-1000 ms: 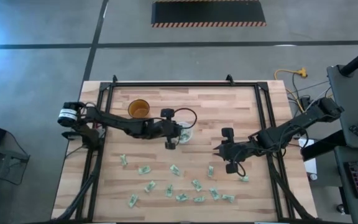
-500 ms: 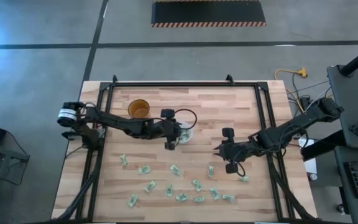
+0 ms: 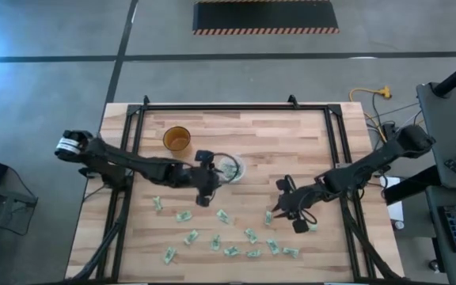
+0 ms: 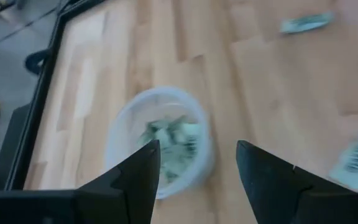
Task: Pick and place Stevia / Truvia into bins
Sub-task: Put the stevia packet into the transparent container
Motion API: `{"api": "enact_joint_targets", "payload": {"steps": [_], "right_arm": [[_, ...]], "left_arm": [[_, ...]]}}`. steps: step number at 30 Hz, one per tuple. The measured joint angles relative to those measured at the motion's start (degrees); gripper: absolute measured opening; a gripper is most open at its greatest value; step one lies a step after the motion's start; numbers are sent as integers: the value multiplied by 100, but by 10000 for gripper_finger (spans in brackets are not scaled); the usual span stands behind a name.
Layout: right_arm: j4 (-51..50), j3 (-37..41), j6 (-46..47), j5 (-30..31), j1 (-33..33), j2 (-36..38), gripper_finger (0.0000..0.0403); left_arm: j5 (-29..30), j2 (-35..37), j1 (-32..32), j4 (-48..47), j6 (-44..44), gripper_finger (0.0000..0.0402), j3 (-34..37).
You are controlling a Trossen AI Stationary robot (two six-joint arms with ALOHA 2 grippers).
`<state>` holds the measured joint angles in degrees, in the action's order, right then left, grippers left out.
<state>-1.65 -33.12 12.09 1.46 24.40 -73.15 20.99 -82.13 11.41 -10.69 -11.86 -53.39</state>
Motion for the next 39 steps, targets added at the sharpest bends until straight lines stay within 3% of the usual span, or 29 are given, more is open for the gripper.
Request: {"api": "enact_joint_targets", "payload": {"steps": [8,16,29,39], "right_arm": [[1006,82,1,-1,-4,-876,97],[1132,-195,145,2,-145,-1830,141],[391,-289,897,-47,-210,-1817,210],[108,-302,882,42,-207,-1936,202]], "left_arm": [[23,348,500,-394,5,195,13],[28,549,662,-677,114,195,18],[28,553,672,-794,118,195,31],[28,547,672,-846,232,195,40]]}}
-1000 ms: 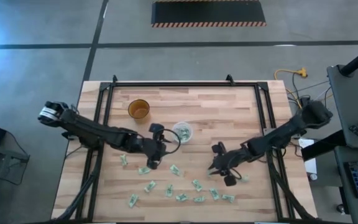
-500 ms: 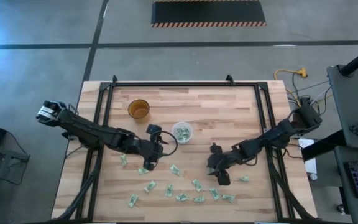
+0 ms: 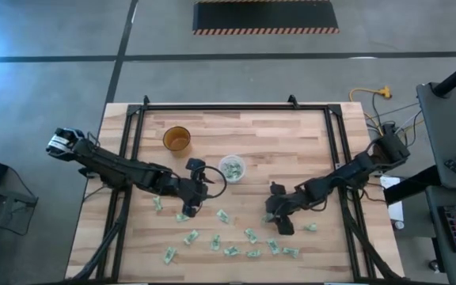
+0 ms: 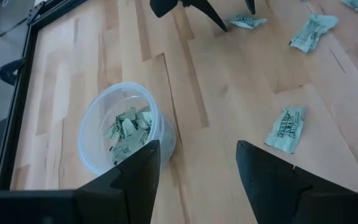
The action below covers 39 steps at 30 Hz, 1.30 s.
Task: Pick and place Stevia / Truvia into bins
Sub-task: Put the stevia packet into the transparent container
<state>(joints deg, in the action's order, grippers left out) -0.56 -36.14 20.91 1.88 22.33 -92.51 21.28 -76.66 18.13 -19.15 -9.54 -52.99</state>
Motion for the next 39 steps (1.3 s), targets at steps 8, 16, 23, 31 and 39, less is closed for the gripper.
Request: {"api": "enact_joint_targets", "payload": {"steps": [8,16,23,31,39], "right_arm": [[-138,15,-161,25,-3,96,137],[-232,14,-385,-19,-5,118,48],[-268,-300,-1037,-6,2,210,11],[-474,-852,-2225,1597,2,332,10],[197,-1146,-3166,4047,-310,336,9]], "left_arm": [[-2,0,0,-1,15,195,0],[0,0,2,-43,15,195,0],[0,0,2,-45,13,195,0],[0,-2,2,-97,52,195,0],[-2,-2,36,-149,617,195,0]]}}
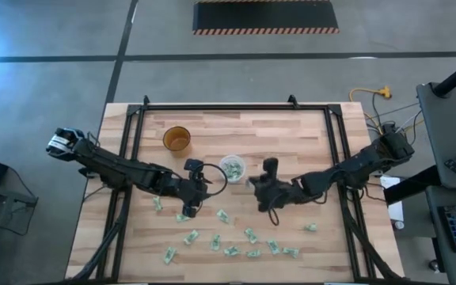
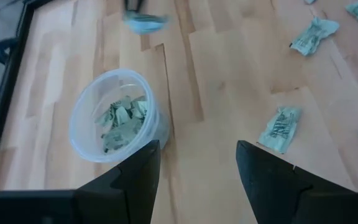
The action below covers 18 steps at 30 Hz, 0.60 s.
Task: Pick and place Stevia / Truvia into bins
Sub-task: Put the stevia packet into the transparent container
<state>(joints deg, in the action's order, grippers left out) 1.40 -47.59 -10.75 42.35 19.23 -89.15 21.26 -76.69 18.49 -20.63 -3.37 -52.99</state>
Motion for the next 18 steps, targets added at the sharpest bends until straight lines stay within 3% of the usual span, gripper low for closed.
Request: {"api": "enact_joint_targets", "payload": {"steps": [9,18], "right_arm": [[673,0,-474,-674,-855,-43,9],[1102,-2,-574,-1871,-1548,-403,9]], "left_arm": [[0,0,89,-8,533,195,11],[2,0,124,-7,911,195,29]]}}
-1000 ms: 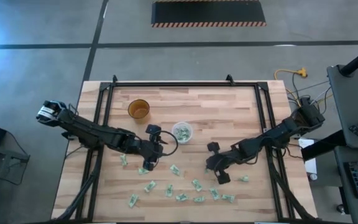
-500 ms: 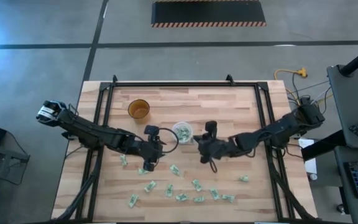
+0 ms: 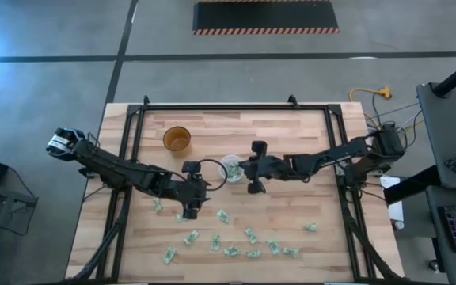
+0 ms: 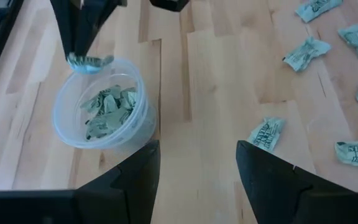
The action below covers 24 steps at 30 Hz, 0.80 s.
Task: Pick and place Stevia / Truvia into bins
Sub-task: Put the stevia packet into the transparent container
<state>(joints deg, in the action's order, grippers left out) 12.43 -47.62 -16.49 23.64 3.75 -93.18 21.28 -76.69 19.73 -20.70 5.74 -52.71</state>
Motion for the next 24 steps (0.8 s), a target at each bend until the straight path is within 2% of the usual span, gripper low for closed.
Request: {"api": "enact_joint_targets", "payload": {"steps": [7,17,21,24], "right_arm": [[21,2,59,-31,-85,-297,19],[60,-3,-56,30,-72,-126,116],[-216,-4,-109,30,59,127,138],[-638,0,-70,30,241,371,144]], "left_arm": [[-2,-2,9,63,-4,195,79],[-2,-4,11,65,-4,195,182],[-41,-4,56,33,52,195,275],[-193,-4,113,-81,428,195,344]]}}
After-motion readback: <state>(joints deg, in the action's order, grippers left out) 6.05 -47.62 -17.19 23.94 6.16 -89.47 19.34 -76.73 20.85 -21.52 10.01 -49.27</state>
